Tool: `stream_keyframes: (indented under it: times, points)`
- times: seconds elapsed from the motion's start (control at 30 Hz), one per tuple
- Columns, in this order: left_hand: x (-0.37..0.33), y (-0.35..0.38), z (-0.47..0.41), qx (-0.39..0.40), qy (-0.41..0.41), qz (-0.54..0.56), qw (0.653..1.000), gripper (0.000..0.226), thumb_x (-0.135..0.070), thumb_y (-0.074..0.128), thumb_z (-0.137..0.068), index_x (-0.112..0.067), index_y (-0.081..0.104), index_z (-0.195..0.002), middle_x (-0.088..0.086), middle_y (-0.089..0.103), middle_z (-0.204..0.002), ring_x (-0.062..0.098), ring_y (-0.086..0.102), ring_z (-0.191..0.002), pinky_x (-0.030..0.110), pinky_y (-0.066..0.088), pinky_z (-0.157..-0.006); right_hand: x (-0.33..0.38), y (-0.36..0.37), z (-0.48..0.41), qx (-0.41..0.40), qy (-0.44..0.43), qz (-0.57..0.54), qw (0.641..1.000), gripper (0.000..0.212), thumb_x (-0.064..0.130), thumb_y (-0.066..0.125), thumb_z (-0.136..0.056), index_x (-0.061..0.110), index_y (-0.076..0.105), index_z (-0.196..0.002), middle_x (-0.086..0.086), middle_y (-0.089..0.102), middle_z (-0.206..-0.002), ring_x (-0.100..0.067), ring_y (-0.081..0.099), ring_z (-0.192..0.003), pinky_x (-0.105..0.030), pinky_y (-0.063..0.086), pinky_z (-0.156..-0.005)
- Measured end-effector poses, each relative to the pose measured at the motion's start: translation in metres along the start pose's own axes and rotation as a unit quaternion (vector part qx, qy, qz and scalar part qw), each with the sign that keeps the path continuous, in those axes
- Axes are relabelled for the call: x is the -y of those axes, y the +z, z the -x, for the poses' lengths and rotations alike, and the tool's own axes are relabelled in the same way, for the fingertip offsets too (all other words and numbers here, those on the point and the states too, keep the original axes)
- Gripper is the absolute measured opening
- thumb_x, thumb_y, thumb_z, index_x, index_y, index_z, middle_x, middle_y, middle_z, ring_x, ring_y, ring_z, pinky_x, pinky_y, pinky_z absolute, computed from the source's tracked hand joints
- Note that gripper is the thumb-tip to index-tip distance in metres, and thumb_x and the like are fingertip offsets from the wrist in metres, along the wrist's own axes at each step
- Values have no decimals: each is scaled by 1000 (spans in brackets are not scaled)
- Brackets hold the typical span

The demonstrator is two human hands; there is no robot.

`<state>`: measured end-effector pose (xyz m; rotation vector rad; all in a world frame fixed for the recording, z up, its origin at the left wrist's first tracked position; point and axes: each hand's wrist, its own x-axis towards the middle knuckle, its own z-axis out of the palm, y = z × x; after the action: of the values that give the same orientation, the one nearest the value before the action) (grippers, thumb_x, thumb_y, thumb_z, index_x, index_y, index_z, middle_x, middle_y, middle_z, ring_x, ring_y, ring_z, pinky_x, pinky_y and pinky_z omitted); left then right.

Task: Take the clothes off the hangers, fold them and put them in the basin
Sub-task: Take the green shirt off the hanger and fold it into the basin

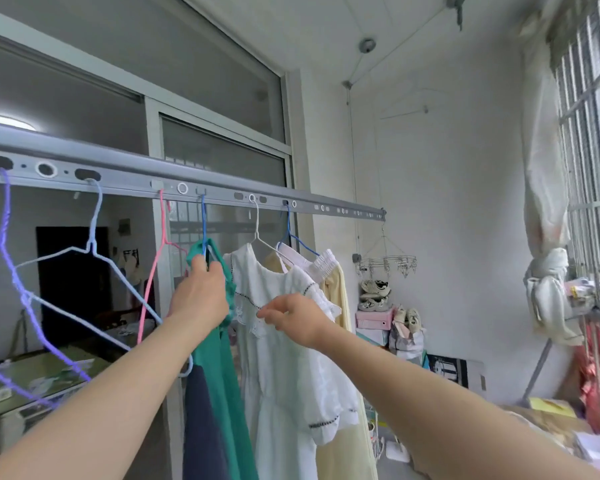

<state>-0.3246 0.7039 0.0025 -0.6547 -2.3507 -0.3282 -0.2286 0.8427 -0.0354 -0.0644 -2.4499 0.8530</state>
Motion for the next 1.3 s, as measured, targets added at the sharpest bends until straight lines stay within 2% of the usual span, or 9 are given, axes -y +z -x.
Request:
stream_keyframes:
  times: [0.23,0.33,0.43,0.53,0.7,0.8,0.9,1.03,1.3]
  points:
    - [41,-5,6,-22,-38,155,987,26,-3,54,-85,-10,53,-110,10,37,-117,23,52,-75,31,45,-68,38,36,-43,-34,-9,-82,996,30,24,48,-97,10,67,-115,-10,68,-112,-25,61,-100,-41,49,-94]
    - [57,-14,15,31,-23,253,967,28,-3,58,-81,-14,56,-107,5,42,-106,16,48,-72,20,36,-55,57,58,-61,-61,-7,-137,989,28,19,47,-95,5,69,-107,-17,69,-103,-31,61,-92,-43,51,-88]
    - [75,-29,26,119,-15,395,911,26,2,56,-79,-16,56,-97,1,48,-75,11,43,-57,18,32,-50,76,72,-72,-61,-2,-195,979,24,25,53,-93,10,71,-84,-13,65,-76,-21,52,-69,-33,43,-69]
    - [98,-37,34,135,19,423,896,27,4,58,-76,-20,55,-87,4,48,-72,14,45,-64,23,34,-60,91,83,-75,-20,18,-247,969,37,31,58,-90,15,51,-58,-1,40,-52,-15,35,-55,-28,31,-57]
    - [118,-40,41,99,29,449,887,37,7,67,-74,-28,55,-72,5,55,-81,12,50,-70,24,42,-64,110,97,-71,40,35,-392,919,20,24,65,-88,4,69,-84,-5,62,-68,-18,54,-63,-27,49,-60]
    - [122,-41,41,66,69,379,920,27,-10,68,-66,-33,54,-69,2,58,-84,16,51,-69,31,45,-64,114,103,-72,38,41,-417,907,17,18,64,-89,1,67,-89,-13,62,-80,-22,55,-68,-27,49,-62]
    - [128,-39,46,29,117,205,971,24,-20,61,-65,-32,48,-82,-7,57,-86,14,54,-73,39,47,-69,116,104,-74,30,70,-407,910,18,17,64,-88,8,63,-72,-9,64,-69,-20,53,-61,-25,45,-56]
    - [129,-48,61,17,141,146,979,25,-17,63,-67,-29,47,-81,-12,48,-72,3,43,-61,28,34,-55,118,106,-77,27,109,-409,906,24,18,61,-89,12,60,-66,1,60,-45,-17,42,-50,-13,23,-35]
    - [136,-60,87,82,226,5,971,27,-5,56,-72,-24,54,-91,-5,57,-96,16,49,-87,30,43,-75,115,95,-76,3,150,-532,833,19,13,58,-92,9,57,-73,6,43,-34,-4,34,-28,-11,32,-33]
